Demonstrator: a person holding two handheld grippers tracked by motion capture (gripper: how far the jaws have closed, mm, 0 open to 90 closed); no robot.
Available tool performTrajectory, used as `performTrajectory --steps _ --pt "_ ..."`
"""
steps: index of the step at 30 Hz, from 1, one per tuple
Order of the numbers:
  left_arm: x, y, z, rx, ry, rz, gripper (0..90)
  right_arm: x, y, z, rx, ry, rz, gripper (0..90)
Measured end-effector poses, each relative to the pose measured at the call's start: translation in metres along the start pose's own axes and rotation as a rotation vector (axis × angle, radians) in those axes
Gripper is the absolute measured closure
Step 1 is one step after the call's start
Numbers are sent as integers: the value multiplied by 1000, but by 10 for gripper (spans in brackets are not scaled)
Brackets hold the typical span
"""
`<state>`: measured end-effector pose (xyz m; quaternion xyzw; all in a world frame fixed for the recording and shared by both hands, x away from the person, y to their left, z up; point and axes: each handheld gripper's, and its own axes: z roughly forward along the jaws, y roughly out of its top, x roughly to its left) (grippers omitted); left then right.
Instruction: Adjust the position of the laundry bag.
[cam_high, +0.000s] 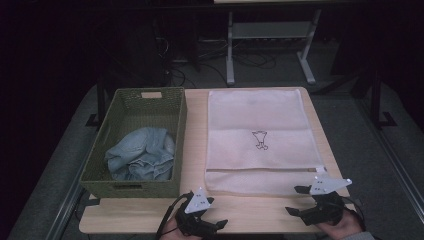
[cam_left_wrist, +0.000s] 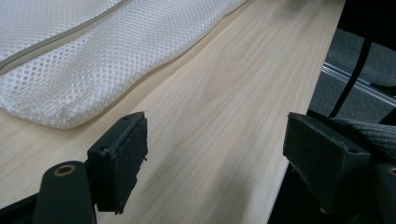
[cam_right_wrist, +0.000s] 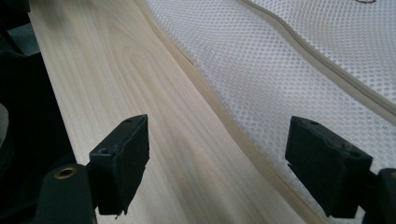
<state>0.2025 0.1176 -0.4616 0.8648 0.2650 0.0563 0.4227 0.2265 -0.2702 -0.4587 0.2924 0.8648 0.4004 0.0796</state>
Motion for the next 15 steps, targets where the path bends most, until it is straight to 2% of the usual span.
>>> performTrajectory --steps 10,15 --pt "2 0 0 -5 4 2 209 -1 0 0 2 6 -2 209" --pt "2 -2 0 -7 6 -10 209 -3 7 -3 -9 -2 -9 216"
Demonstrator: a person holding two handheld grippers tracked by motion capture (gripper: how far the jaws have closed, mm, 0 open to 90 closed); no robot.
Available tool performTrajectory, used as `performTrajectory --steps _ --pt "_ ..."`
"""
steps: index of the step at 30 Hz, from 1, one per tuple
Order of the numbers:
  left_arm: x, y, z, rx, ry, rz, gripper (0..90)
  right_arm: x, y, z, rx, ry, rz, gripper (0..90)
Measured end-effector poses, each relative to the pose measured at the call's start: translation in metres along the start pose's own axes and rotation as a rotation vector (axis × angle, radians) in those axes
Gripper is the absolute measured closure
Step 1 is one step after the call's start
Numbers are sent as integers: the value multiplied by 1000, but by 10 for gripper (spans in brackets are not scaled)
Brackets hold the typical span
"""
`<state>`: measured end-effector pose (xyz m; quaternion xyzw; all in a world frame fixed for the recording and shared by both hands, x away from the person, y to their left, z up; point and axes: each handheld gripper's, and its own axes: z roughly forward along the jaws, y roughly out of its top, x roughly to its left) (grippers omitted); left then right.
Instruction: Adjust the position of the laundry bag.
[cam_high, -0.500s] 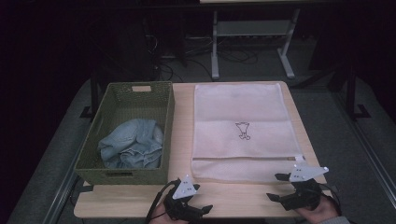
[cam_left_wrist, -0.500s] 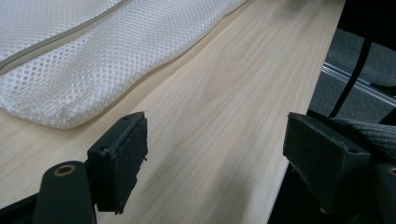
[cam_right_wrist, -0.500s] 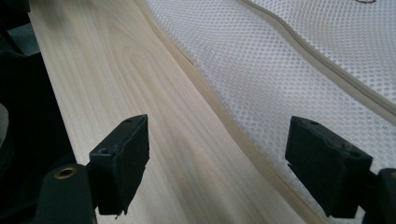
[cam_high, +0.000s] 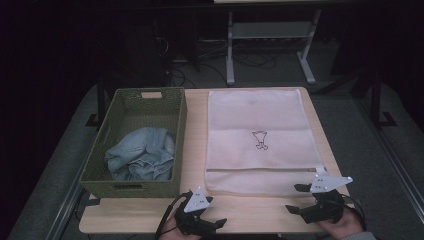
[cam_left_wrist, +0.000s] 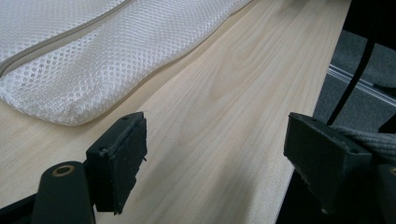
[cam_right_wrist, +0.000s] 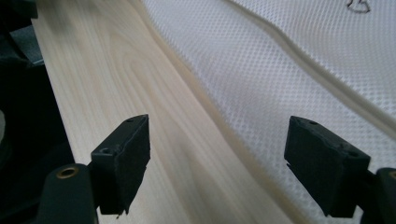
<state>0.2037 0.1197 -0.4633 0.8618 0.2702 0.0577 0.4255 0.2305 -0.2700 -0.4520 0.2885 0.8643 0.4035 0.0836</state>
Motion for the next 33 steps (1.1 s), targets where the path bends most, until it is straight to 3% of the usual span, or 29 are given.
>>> performTrajectory --steps 11,17,25,33 --pt "-2 2 1 -8 -3 23 209 -17 31 -2 7 -8 -43 218" --pt "-3 3 -1 -21 -2 27 209 -35 56 7 13 3 -55 226" --pt "-5 3 0 -20 -7 34 209 -54 90 21 60 16 -84 226" --pt "-6 3 0 -17 -12 38 209 -67 110 30 86 25 -105 226"
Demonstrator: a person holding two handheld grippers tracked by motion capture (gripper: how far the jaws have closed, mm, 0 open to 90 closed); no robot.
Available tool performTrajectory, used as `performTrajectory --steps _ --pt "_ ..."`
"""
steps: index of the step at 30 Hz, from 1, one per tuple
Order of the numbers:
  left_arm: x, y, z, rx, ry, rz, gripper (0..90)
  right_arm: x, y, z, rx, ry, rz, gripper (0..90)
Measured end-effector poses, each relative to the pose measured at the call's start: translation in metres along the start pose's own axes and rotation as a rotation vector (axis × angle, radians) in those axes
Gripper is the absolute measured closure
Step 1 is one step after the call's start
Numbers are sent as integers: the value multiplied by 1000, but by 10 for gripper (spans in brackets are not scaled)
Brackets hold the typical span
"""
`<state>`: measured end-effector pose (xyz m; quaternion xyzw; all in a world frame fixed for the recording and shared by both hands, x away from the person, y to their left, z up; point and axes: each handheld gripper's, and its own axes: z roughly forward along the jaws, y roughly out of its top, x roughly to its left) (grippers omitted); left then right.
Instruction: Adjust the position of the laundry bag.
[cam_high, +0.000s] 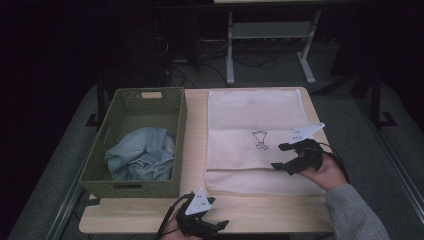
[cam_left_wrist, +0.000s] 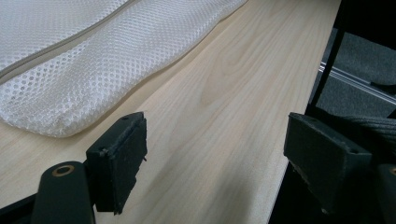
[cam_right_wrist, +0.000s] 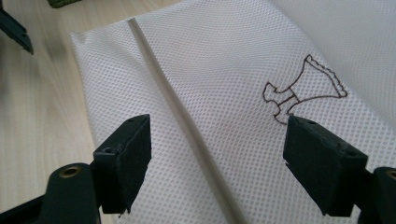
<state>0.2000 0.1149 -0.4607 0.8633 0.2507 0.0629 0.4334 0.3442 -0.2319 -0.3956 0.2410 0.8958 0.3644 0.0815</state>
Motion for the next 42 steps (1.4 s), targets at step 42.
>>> performTrajectory --steps 42 --pt "1 1 -2 -14 -13 -1 210 -35 17 91 243 37 -23 508"
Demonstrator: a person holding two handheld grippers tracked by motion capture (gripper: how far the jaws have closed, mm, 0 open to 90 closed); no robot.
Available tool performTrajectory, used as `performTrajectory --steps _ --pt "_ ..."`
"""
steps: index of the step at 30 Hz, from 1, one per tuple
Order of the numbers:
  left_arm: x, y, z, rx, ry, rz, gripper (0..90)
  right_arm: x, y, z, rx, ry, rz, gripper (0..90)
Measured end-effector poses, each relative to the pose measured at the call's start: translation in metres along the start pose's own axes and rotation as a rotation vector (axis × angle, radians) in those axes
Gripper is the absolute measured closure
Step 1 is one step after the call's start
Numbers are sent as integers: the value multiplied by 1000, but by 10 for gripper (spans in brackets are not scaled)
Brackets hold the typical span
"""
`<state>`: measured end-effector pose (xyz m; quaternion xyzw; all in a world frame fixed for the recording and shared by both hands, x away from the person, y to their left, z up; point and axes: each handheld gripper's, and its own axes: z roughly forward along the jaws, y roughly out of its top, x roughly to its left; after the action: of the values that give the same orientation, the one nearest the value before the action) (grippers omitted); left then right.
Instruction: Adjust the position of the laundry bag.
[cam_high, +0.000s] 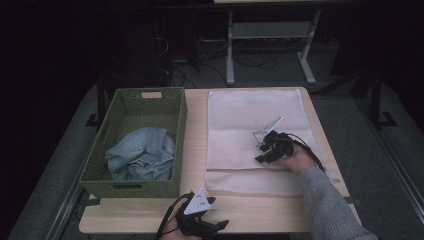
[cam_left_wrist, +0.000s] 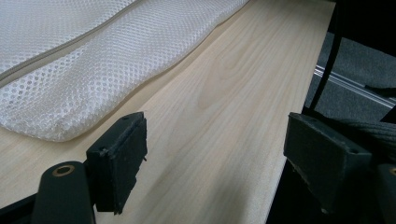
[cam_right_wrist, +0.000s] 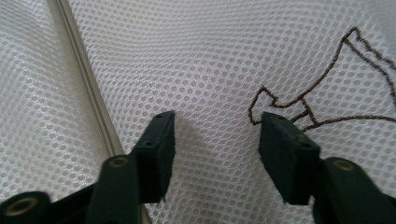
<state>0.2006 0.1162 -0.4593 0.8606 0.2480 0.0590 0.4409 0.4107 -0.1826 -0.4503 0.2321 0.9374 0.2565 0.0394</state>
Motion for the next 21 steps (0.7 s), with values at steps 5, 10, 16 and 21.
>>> performTrajectory --steps 5,10,16,21 --pt "0 0 0 2 0 0 210 2 1 2 26 -12 -18 601" --pt "-1 0 1 4 -1 3 210 3 4 2 45 -22 -18 643" --pt "-2 0 1 6 -3 7 210 3 4 2 46 -13 -9 729" --pt "-2 0 1 5 -2 9 212 1 4 2 43 -17 -7 816"
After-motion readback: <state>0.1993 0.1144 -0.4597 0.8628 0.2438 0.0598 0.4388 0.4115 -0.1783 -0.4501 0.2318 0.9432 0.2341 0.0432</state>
